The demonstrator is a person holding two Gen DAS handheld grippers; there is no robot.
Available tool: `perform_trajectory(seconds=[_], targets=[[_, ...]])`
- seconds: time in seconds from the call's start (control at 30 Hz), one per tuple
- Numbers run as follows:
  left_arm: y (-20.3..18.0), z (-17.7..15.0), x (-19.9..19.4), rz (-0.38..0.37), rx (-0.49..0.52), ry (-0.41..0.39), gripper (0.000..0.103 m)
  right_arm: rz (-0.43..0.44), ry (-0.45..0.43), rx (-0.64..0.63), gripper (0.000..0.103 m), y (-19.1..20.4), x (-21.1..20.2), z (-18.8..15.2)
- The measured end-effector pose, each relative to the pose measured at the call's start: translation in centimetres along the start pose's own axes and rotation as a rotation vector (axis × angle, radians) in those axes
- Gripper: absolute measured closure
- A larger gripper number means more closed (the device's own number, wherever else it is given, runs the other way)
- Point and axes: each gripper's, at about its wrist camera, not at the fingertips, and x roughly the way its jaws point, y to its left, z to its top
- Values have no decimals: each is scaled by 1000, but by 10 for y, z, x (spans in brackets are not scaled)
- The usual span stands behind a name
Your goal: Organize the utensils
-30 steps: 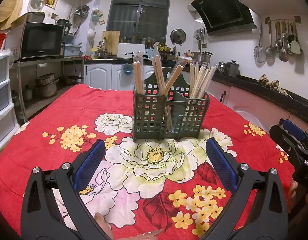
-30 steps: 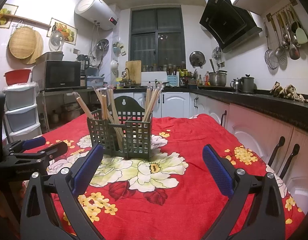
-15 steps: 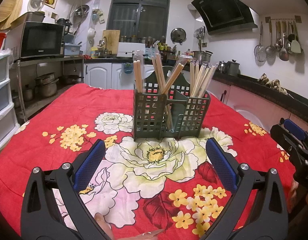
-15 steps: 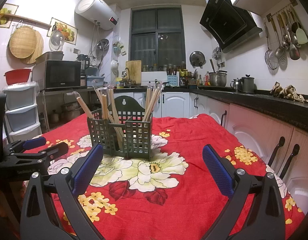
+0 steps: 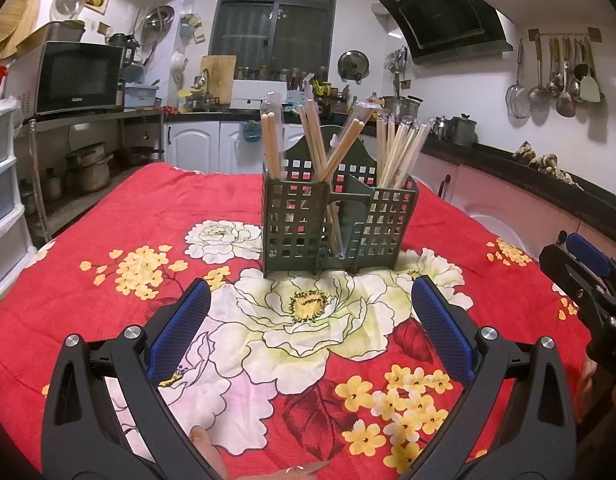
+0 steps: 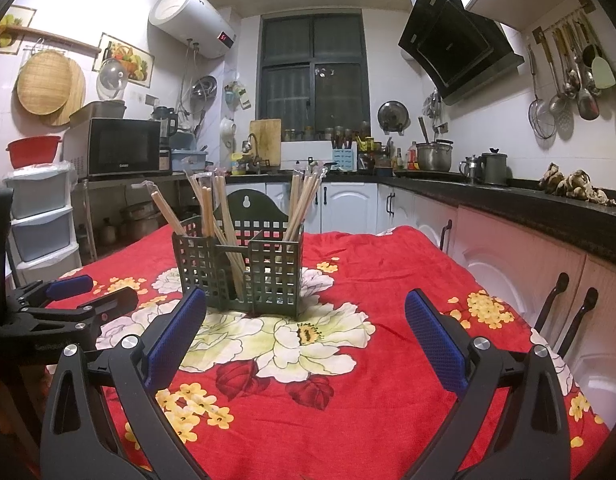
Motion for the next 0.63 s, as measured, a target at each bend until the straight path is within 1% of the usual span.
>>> perform_trajectory(seconds=[0.2, 0.3, 0.37, 0.43, 0.5, 0.57, 0.63], targets=[[1, 1, 3, 16, -1, 18, 10, -8, 1, 4, 6, -1, -2, 1], [2, 1, 4, 10, -6, 32, 10, -19, 10, 8, 6, -2, -2, 4], [5, 3, 5, 6, -18, 55, 10, -26, 14, 13, 6, -3, -3, 7], [10, 8, 9, 6, -32, 95, 10, -41, 32, 27, 6, -8, 0, 11], [19, 16, 14, 27, -41, 148, 10, -66, 70, 64, 6, -21, 7, 19], [38, 28, 22, 54, -62, 199, 10, -108, 143, 89, 6, -38, 22, 26], [62, 38, 33, 88, -67, 246, 10, -192, 241, 109, 6, -64, 45, 30]])
